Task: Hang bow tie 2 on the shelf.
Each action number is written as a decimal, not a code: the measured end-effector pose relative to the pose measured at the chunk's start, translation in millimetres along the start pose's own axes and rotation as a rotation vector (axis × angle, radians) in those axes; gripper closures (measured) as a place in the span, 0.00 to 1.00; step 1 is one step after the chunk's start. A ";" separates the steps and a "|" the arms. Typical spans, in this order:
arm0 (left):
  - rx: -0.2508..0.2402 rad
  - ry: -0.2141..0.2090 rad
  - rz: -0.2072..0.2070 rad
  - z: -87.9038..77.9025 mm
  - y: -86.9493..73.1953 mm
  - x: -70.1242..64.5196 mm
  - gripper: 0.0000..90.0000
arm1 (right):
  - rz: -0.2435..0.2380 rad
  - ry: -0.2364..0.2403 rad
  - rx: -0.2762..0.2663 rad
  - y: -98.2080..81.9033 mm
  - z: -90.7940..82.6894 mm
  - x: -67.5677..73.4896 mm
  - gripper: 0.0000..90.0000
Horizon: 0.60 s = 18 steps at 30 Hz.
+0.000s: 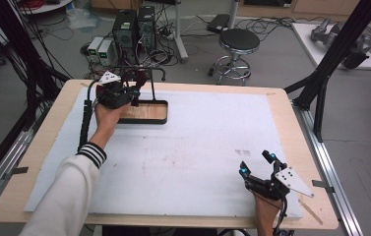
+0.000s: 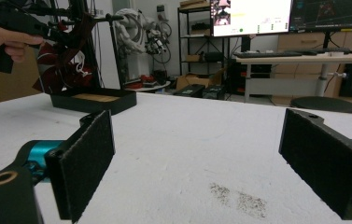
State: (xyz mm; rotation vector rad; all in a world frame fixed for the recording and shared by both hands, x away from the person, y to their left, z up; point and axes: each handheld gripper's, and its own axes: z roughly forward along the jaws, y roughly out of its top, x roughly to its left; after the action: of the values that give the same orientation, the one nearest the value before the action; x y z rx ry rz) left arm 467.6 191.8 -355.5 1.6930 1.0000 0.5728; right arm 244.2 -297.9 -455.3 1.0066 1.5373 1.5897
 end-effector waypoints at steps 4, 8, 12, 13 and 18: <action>0.014 0.012 -0.008 -0.1 0.0 -0.4 0.81 | 0.000 0.000 0.002 -0.1 -0.1 0.2 0.11; 0.024 0.016 -0.001 1.0 -0.7 -1.1 0.78 | -0.001 0.000 0.000 -0.1 0.0 0.0 0.11; 0.033 0.009 -0.023 2.3 -1.6 -0.6 0.52 | 0.000 -0.001 0.000 0.0 0.0 0.1 0.11; 0.040 0.021 -0.023 2.5 -1.7 -1.3 0.43 | 0.001 -0.001 0.001 0.0 0.0 0.1 0.11; 0.048 -0.029 -0.031 2.7 -3.6 -3.4 0.21 | -0.002 0.001 0.003 0.0 -0.2 0.2 0.11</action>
State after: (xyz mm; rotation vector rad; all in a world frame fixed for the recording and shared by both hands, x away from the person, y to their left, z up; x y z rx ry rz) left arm 466.7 187.9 -359.5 1.7203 1.0250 0.5065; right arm 244.0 -297.8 -455.3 1.0057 1.5417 1.5868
